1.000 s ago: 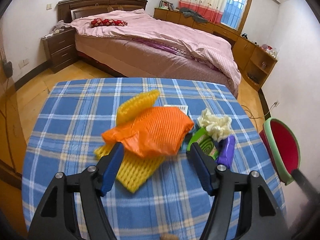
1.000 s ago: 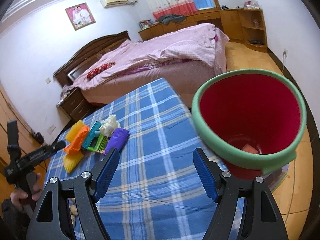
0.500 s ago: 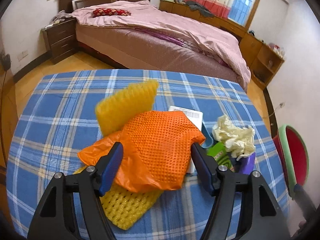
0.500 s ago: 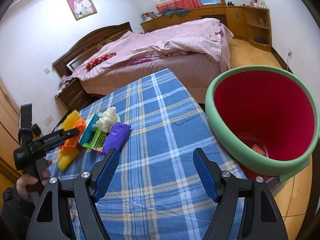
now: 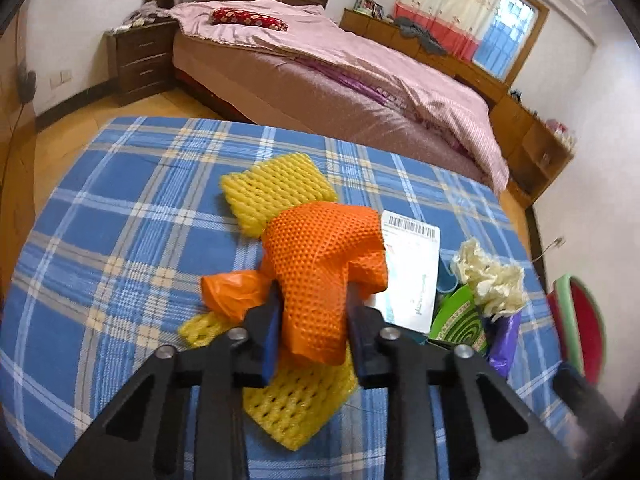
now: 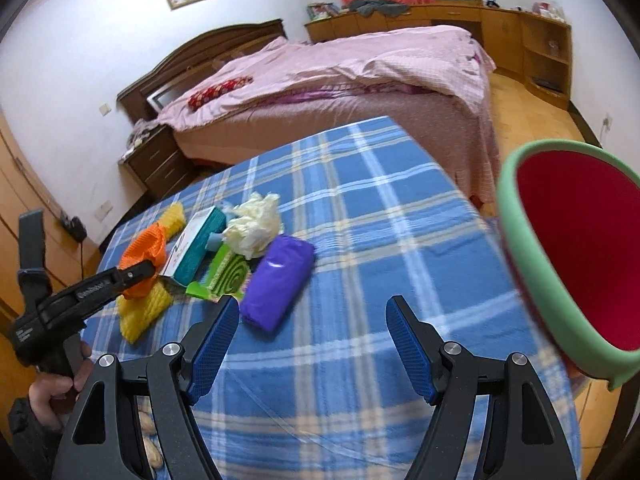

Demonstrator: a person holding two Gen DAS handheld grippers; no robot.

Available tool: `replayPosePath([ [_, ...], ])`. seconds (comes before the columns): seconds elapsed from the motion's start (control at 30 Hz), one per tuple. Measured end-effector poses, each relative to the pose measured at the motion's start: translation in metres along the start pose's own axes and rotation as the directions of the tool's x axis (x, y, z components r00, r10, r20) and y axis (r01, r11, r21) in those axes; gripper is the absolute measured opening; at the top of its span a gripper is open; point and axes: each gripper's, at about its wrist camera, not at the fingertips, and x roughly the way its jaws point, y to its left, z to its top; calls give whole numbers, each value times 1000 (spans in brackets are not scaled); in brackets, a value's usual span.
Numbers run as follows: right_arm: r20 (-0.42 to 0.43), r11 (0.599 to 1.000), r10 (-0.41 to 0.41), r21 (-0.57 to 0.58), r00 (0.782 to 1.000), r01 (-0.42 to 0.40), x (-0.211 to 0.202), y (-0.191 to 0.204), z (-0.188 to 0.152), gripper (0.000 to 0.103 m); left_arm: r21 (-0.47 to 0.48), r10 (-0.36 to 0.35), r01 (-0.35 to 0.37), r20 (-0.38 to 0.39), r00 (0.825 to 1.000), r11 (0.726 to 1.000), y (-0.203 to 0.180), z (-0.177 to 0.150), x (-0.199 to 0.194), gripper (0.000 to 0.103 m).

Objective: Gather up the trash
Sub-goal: 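Grasp the orange mesh bag with the left gripper while the right grasps the purple packet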

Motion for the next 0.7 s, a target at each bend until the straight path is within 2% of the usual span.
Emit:
replayPosePath([
  [0.2,-26,1000,4,-20,1000,-4,23,17,4,77,-33,-76,77,30,997,996,7,1,-13,20],
  [0.37,-46,1000,-17,0,999,17,39,23,5,77,-14,-98,99,65,993,995,1,1,-24,20],
  [0.43,-54,1000,-18,15,998,19,44,24,4,70,-9,-104,105,74,992,994,0,2,-26,20],
  [0.47,-62,1000,-16,18,998,18,47,25,4,57,-8,-108,109,74,991,994,0,2,-27,20],
  [0.57,-59,999,-37,1,998,37,51,28,3,38,-10,-115,116,68,991,993,0,1,-26,20],
  [0.7,-56,999,-26,19,998,28,48,25,0,32,-9,-119,120,76,990,993,0,-1,-27,20],
])
